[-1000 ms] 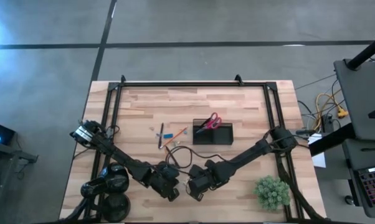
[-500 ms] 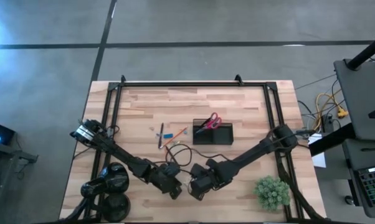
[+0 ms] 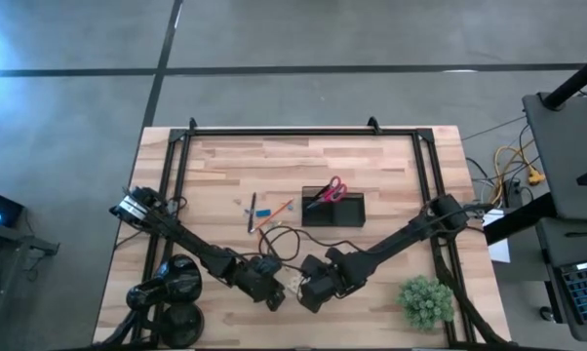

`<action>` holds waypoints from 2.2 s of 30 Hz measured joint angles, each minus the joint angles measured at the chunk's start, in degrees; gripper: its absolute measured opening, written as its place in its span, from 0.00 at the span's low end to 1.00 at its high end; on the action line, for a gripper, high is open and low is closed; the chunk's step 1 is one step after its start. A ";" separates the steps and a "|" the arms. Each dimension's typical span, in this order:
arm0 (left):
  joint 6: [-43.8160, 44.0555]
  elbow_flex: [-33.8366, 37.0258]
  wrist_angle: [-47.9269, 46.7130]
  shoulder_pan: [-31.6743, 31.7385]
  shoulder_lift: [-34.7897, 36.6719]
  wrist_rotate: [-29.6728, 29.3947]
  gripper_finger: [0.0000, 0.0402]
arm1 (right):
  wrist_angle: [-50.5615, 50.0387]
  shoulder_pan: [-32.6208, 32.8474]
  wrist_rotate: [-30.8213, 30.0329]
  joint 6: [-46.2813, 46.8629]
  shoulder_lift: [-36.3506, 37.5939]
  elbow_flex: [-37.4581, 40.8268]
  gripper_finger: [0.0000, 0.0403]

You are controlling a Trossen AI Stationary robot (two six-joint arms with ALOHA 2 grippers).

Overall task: Pick and place office supplies into organizer
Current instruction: Put the sticky note into the desk organizer

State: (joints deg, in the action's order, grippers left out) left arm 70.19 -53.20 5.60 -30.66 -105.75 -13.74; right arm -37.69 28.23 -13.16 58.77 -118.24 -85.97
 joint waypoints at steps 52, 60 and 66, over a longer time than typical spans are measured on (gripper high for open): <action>16.40 12.25 25.78 6.76 1.83 11.39 0.48 | 3.34 0.90 2.45 1.18 -1.35 4.64 0.15; 17.49 11.98 24.93 7.09 1.70 11.85 0.48 | 3.38 0.90 2.33 0.82 -1.36 4.65 0.15; 18.08 8.36 16.72 7.22 1.51 12.59 0.48 | 3.42 0.90 2.00 0.83 -1.37 4.68 0.15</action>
State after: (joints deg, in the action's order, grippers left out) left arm 88.27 -44.84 22.32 -23.44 -104.24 -1.15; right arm -34.26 29.12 -11.16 59.59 -119.61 -81.30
